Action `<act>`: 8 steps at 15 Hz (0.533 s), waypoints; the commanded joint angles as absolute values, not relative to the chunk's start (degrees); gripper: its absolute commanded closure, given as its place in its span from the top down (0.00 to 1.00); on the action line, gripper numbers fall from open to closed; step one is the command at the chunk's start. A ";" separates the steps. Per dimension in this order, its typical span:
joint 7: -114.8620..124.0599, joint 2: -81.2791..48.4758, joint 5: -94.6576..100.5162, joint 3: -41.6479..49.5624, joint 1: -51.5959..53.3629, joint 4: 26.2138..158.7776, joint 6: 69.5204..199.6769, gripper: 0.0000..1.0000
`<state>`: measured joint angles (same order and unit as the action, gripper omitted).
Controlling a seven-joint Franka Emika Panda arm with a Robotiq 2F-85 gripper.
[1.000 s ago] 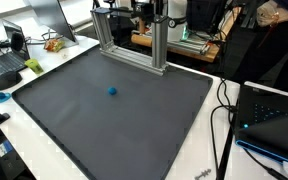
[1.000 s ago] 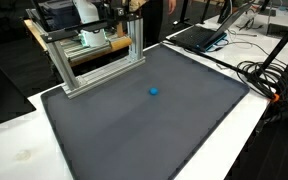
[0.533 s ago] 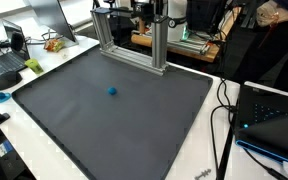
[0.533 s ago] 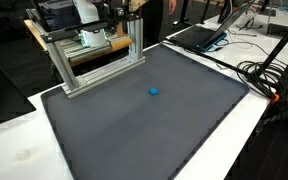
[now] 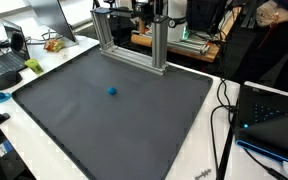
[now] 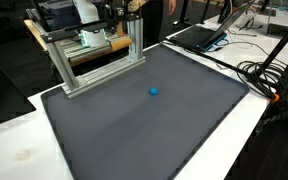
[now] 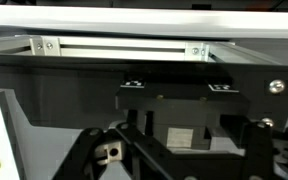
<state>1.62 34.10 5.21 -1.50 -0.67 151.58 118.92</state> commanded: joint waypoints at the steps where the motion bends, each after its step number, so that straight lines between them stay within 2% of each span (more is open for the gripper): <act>1: 1.34 34.07 5.43 -1.13 -0.79 152.18 119.16 0.53; 4: 1.78 33.56 5.19 -0.88 -1.19 152.02 119.29 0.31; 8: 2.48 33.22 4.68 -0.95 -1.10 151.93 119.90 0.28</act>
